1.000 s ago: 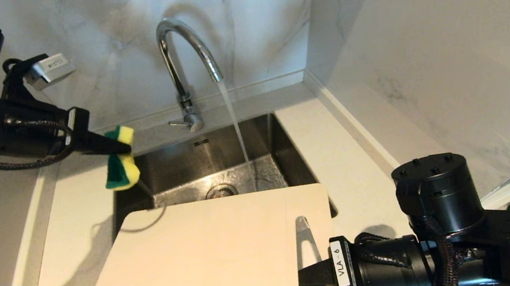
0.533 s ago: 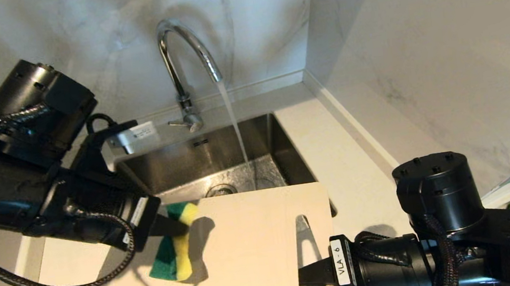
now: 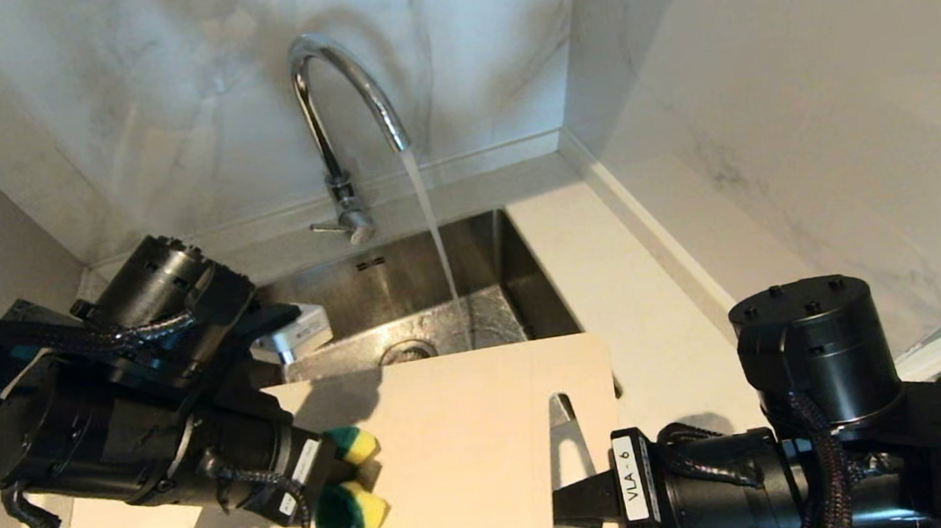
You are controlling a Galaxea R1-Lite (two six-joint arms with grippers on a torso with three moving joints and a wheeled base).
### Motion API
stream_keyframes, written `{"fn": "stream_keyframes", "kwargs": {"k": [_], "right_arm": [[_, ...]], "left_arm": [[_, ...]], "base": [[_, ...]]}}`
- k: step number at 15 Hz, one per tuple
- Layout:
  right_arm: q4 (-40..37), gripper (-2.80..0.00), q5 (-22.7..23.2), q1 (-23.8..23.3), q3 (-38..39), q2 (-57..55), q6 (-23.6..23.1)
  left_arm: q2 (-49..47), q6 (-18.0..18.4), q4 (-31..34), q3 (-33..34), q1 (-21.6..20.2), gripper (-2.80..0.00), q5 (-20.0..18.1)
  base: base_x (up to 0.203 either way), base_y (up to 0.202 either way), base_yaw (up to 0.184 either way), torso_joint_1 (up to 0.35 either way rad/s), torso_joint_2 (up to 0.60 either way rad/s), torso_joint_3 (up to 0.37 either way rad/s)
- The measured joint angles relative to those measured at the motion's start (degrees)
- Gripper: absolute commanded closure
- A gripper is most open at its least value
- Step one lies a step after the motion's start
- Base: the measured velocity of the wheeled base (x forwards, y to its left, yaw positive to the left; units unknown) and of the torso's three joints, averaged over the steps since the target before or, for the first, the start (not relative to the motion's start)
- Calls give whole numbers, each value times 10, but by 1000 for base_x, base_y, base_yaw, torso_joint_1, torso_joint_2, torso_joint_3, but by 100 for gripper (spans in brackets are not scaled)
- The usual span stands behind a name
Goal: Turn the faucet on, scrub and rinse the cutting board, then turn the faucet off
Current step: Scrub the cutting board underwater
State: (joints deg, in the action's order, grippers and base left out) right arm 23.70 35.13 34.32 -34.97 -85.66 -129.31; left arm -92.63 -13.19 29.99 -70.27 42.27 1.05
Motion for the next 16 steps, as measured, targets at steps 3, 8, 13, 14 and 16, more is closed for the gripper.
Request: {"fn": "stream_keyframes", "kwargs": {"k": [3,8,13,14,16], "right_arm": [[1,0,0,0,-2,0,-1],[1,0,0,0,-3,1,0],[1,0,0,0,-5,1,0],[1,0,0,0,-5,1,0],[2,0,0,0,-6,1,0]], "left_arm": [[21,21,0,31,-46,0,-3],[57,78,-8,104,-162,0,-53],[57,150,-69,167,-295,0,-93],[53,165,-78,176,-316,0,-97],[47,183,-91,188,-351,0,-105]], "base": [[0,0,0,0,0,0],[0,0,0,0,0,0],[0,0,0,0,0,0],[0,0,0,0,0,0],[0,0,0,0,0,0]]}}
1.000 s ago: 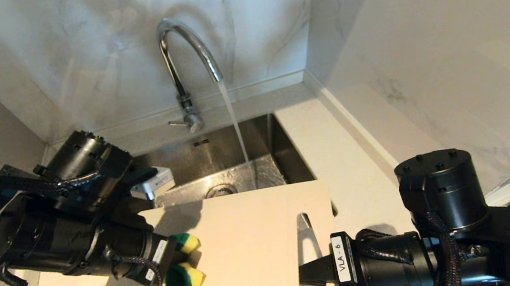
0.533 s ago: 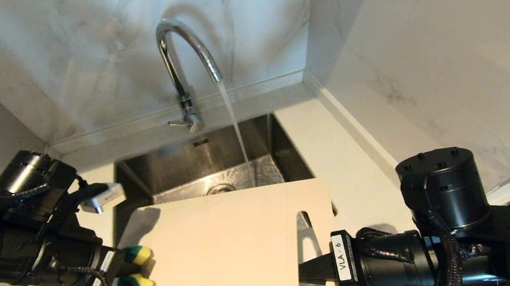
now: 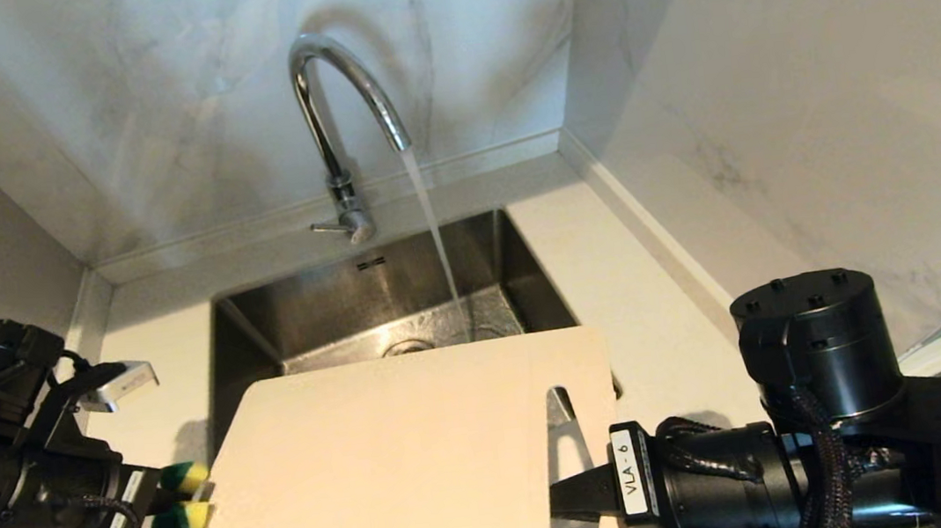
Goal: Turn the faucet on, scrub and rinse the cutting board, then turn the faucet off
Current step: Scrub the cutting board underwater
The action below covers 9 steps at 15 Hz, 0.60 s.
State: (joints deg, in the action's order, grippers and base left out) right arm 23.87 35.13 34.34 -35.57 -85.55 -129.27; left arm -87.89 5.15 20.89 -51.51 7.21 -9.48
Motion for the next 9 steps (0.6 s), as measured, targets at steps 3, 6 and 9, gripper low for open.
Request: {"fn": "stream_keyframes", "kwargs": {"k": [3,6,9], "right_arm": [[0,0,0,0,0,0,0],[0,0,0,0,2,1,0],[0,0,0,0,4,3,0]], "left_arm": [[-2,6,-2,-2,-39,0,-44],[-2,-1,5,-38,-73,0,-72],[2,-19,44,-121,-99,0,-76]], "base": [[0,0,0,0,0,0],[0,0,0,0,0,0],[0,0,0,0,0,0]]}}
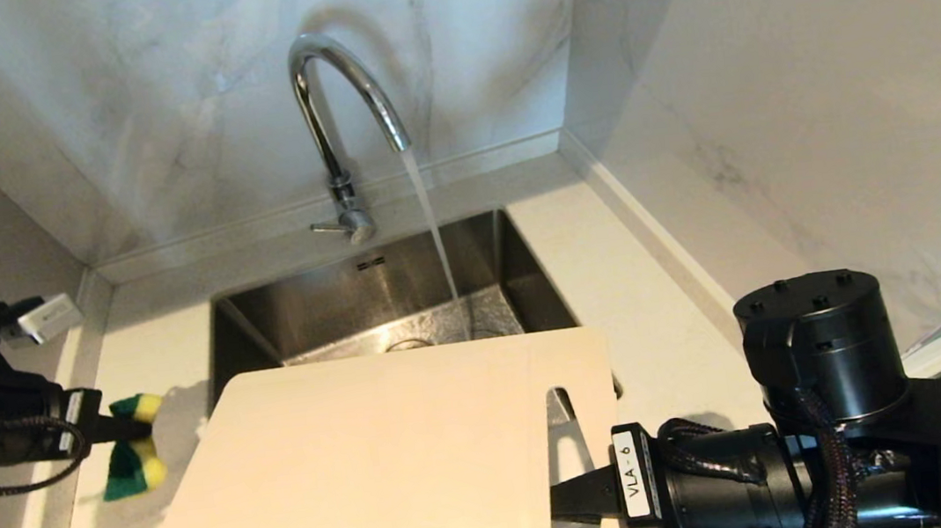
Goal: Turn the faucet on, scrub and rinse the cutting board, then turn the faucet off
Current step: Scrub the cutting board underwater
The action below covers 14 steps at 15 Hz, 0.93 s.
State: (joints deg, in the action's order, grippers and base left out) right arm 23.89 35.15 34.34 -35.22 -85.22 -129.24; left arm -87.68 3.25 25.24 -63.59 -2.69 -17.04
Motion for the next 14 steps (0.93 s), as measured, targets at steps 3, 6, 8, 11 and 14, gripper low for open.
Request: {"fn": "stream_keyframes", "kwargs": {"k": [3,6,8,11,14], "right_arm": [[-1,0,-1,0,6,4,6],[0,0,-2,0,5,3,7],[0,0,-3,0,3,0,7],[11,0,-2,0,3,-2,11],[47,0,-6,0,14,-2,39]], "left_arm": [[10,-32,59,-98,-19,0,-26],[36,-73,143,-150,53,0,-37],[56,-117,180,-159,156,0,-36],[70,-198,210,-164,330,0,-22],[53,-271,218,-170,465,0,8]], "base": [[0,0,0,0,0,0],[0,0,0,0,0,0],[0,0,0,0,0,0],[0,0,0,0,0,0],[0,0,0,0,0,0]]}}
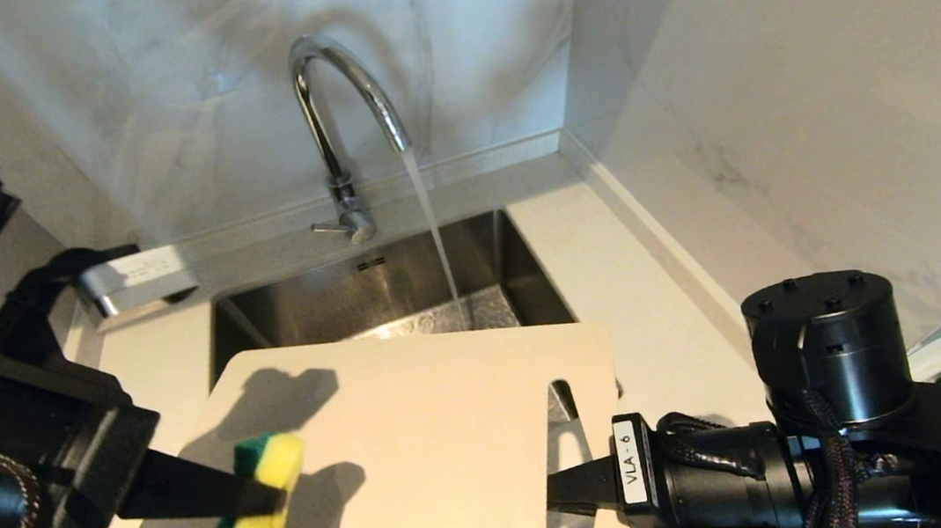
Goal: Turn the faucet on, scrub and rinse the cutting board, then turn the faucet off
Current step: Scrub the cutting board underwater
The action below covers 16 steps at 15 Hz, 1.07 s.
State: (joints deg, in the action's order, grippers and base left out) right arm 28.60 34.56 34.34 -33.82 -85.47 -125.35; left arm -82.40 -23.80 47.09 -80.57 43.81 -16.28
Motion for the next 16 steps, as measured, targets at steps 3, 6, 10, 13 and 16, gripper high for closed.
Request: {"fn": "stream_keyframes", "kwargs": {"k": [3,6,10,13,16], "right_arm": [[1,0,0,0,6,0,1],[1,0,0,0,8,0,1],[1,0,0,0,10,0,2],[1,0,0,0,15,0,3],[0,0,0,0,21,0,7]], "left_arm": [[-36,-14,-7,3,52,0,63],[-54,-13,-18,13,62,0,70],[-68,0,-61,61,65,0,102],[-68,22,-99,115,64,0,150],[-66,24,-112,132,62,0,153]], "base": [[0,0,0,0,0,0],[0,0,0,0,0,0],[0,0,0,0,0,0],[0,0,0,0,0,0],[0,0,0,0,0,0]]}}
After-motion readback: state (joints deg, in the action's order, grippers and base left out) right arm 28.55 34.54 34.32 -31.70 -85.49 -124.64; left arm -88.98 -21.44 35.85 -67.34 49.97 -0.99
